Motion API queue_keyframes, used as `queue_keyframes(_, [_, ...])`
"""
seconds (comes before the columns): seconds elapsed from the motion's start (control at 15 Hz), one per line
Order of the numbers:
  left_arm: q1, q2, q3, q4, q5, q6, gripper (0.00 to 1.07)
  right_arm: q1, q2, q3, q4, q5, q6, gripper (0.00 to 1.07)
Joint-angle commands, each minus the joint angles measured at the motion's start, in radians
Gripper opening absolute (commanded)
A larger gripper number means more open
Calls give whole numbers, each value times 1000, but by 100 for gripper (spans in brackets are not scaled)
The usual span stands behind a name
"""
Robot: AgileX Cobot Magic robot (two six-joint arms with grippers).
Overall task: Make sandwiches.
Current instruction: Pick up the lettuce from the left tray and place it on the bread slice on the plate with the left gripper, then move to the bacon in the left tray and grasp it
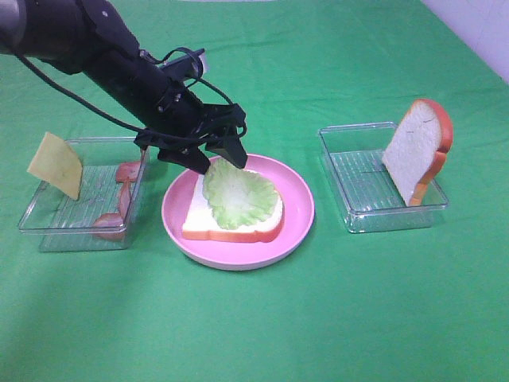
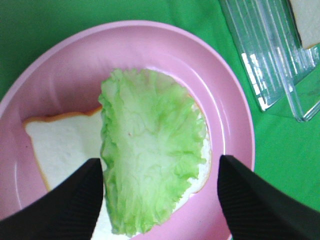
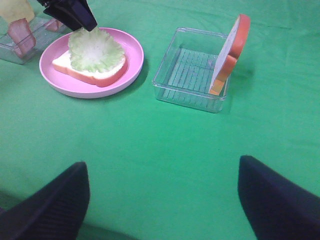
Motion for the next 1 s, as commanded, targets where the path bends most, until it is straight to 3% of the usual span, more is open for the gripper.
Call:
queue_keyframes(0.07, [-1,-45,-3,4,4,-6,64,4,-23,4,-3,-8,-3,75])
queue_keyframes(0.27, [-1,-127,-16,31,-48,-38,64,4,-23,4,-3,-8,-3,75])
queue_keyframes(0.4, [-1,-142,-87,165,-8,-149,64,4,-23,4,-3,-8,-3,75])
queue_keyframes(0.53, [-1,-137,-214,408,131,-367,64,4,-23,4,-3,-8,-3,75])
queue_keyframes(0.6, [-1,-137,-264,497,184,-431,64,4,-23,4,-3,-8,-3,75])
queue_keyframes(0.67, [0,-137,-303,558,223,-479,64,4,-23,4,-3,-8,-3,75])
queue_keyframes(0.8, [8,-137,-323,608,264,-524,64,4,-23,4,-3,-8,-3,75])
queue_keyframes(1.0, [59,-105,-327,636,348,-603,64,4,-23,4,-3,-8,-3,75])
